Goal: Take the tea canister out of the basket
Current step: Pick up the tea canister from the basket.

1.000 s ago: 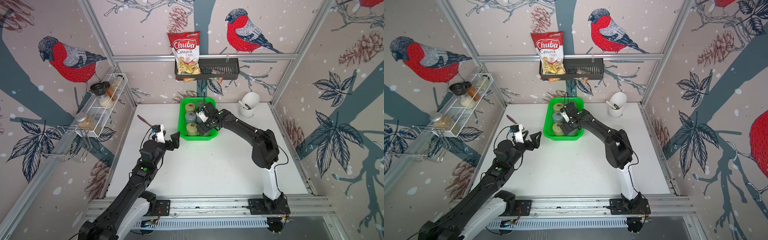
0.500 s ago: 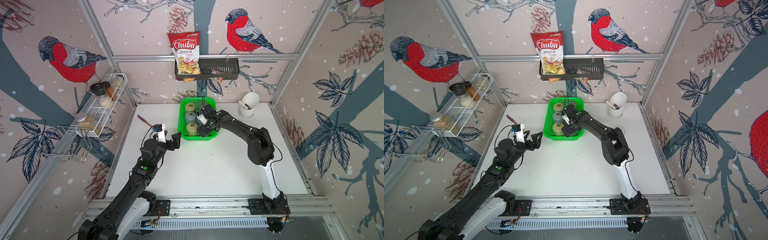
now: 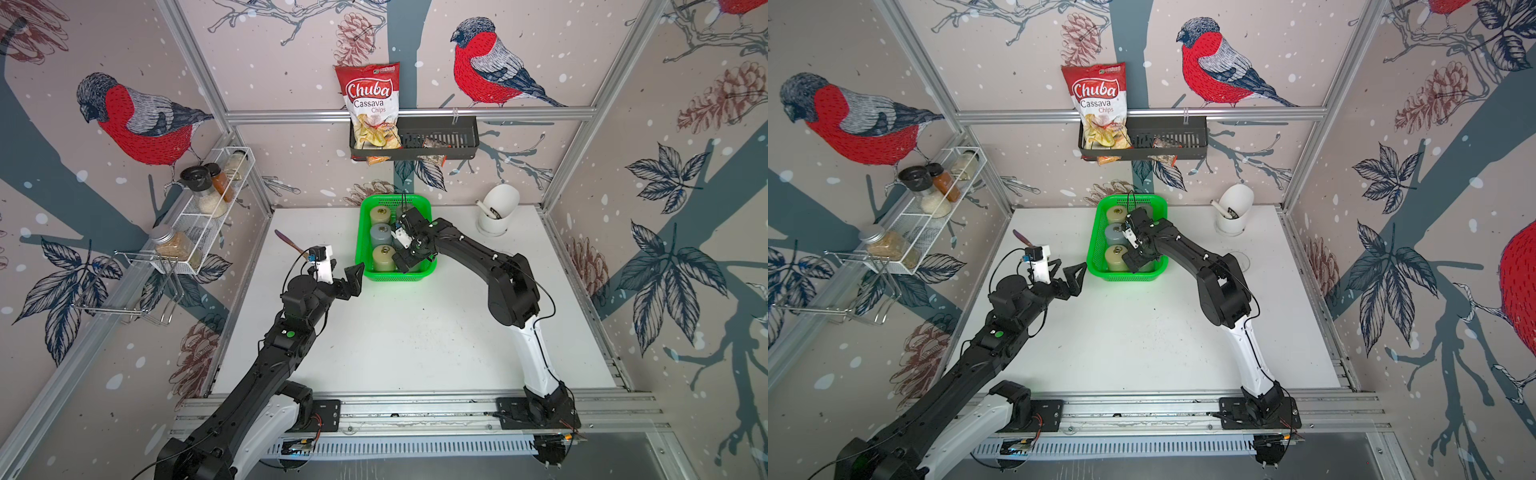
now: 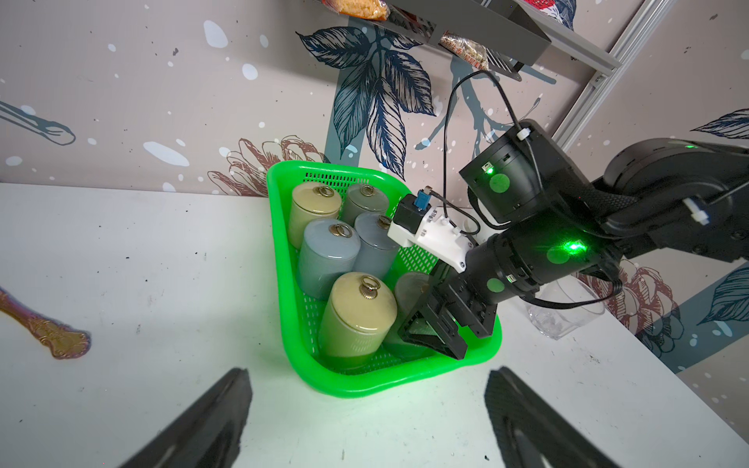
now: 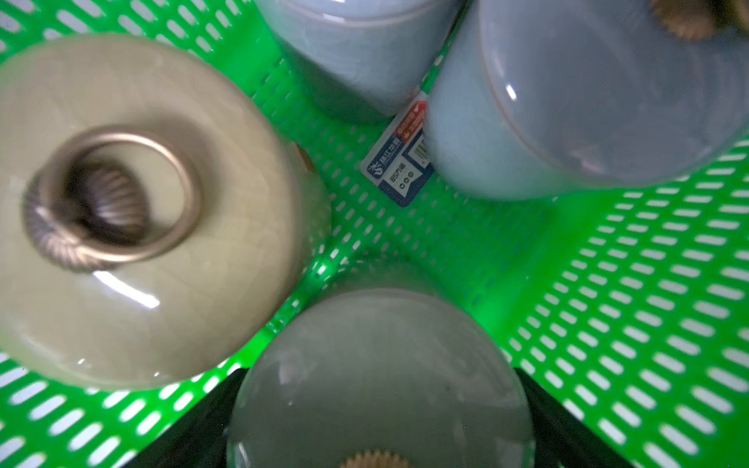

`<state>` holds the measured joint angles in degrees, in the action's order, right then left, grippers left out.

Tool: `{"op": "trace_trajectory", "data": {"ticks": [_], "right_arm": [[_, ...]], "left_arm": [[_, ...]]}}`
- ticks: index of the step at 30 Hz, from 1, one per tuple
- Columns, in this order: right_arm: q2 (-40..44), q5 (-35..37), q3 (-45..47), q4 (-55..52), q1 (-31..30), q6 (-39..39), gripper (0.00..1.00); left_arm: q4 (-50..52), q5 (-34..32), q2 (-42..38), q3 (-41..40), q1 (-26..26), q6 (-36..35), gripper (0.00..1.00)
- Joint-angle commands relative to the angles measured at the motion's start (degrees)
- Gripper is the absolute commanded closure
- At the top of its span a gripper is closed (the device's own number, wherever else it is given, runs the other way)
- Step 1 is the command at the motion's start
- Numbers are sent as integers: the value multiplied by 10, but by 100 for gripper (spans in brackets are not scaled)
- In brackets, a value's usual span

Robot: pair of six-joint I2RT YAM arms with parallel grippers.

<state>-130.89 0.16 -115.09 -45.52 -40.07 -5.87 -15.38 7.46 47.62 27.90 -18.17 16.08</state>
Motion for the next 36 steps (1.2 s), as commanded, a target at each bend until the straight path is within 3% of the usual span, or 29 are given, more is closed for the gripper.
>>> {"op": "trace_trajectory", "data": {"ticks": [1,9,19,32,35,36], "right_arm": [[-6,-2,-9,-14,0,2,6],[-17,11,-21,-24,0,5,16],[-18,12,-26,-30,0,6,42],[-15,14,-32,-34,-2,4,67],[-12,15,-36,-37,-2,3,79],[-12,15,-36,-37,-2,3,89]], "left_arm": [[7,4,-4,5,-2,-10,6],[15,3,-12,4,-2,-10,5],[22,3,-18,3,-3,-12,5],[28,3,-20,7,-4,-11,5],[30,4,-20,9,-4,-11,5],[31,4,-20,9,-4,-11,5]]}}
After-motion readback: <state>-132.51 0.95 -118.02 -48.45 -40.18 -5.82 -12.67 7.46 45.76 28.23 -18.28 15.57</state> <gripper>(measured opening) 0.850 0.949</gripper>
